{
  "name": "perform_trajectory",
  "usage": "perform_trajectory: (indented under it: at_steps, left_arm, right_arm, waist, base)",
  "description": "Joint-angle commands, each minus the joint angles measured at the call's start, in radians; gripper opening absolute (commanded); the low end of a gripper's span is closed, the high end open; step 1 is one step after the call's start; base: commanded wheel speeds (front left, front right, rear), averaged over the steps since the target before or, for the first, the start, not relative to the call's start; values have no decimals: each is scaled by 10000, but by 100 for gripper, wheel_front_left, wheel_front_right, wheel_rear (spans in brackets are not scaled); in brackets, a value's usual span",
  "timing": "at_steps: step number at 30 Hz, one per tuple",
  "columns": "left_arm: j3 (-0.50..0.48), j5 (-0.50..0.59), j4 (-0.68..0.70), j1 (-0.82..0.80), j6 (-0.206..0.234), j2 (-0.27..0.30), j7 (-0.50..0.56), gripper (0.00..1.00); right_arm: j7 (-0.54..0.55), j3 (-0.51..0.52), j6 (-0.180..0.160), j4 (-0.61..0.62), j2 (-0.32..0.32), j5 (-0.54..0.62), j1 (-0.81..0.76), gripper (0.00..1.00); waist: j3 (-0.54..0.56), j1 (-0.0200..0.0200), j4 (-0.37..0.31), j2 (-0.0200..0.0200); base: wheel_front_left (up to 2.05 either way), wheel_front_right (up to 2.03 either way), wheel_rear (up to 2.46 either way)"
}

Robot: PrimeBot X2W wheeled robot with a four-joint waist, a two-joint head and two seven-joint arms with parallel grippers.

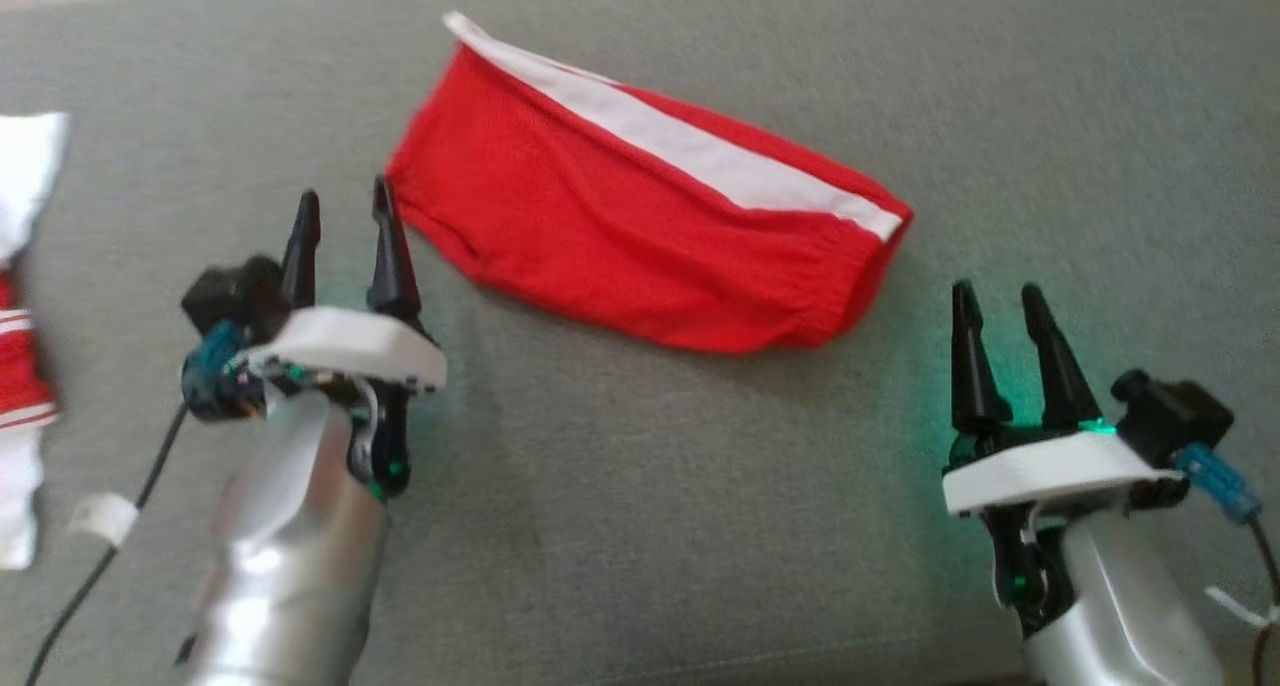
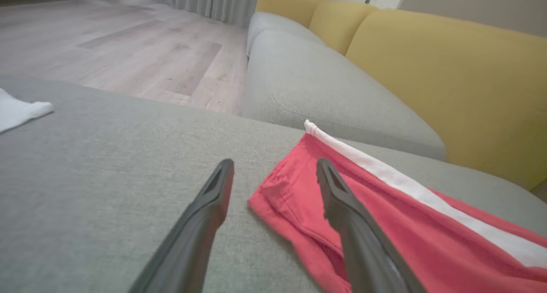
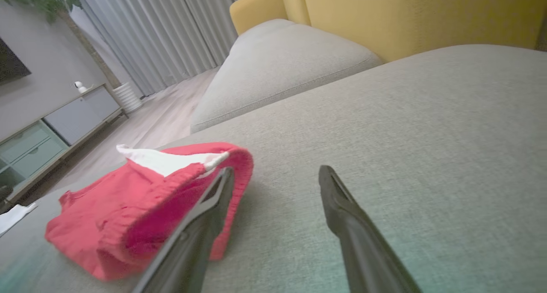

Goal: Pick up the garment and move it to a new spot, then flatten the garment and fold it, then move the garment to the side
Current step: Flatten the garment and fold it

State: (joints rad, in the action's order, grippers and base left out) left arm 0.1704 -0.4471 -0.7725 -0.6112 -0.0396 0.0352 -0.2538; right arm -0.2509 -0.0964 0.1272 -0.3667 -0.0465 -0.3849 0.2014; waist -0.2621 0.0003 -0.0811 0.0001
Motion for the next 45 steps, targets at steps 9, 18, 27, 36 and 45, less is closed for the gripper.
perform_trajectory:
  at_steps: [9,18,27,36,45]
  left_arm:
    - [-524,501,-1991,-1670,365,310,-80,100]
    - [-373,844,-3466,-1977,771,273,-80,0]
    - [-466,768,-3229,-1485,788,193,-80,0]
    - [-737,131,-1309,863,673,155,-80,0]
    - [-91,-699,629,2908,1349,152,-80,0]
  right_arm:
    - [-109,-48,35,455,-38,-485,474,100]
    - [-109,-104,35,498,-38,-585,615,100]
    - [-109,-125,35,384,-38,-571,511,100]
    - [-109,-70,35,131,-38,-626,-95,100]
    - [-109,-616,35,165,-37,-864,-263,100]
  waist:
    - [-1186,-3,-1004,-1]
    - [-1043,-3,-796,-1]
    - [-391,-3,-331,-1]
    - [885,-3,593,-1]
    - [1295,-3,1224,-1]
  base:
    - [0,0,0]
    - [0,0,0]
    - [0,0,0]
    - [0,0,0]
    - [0,0,0]
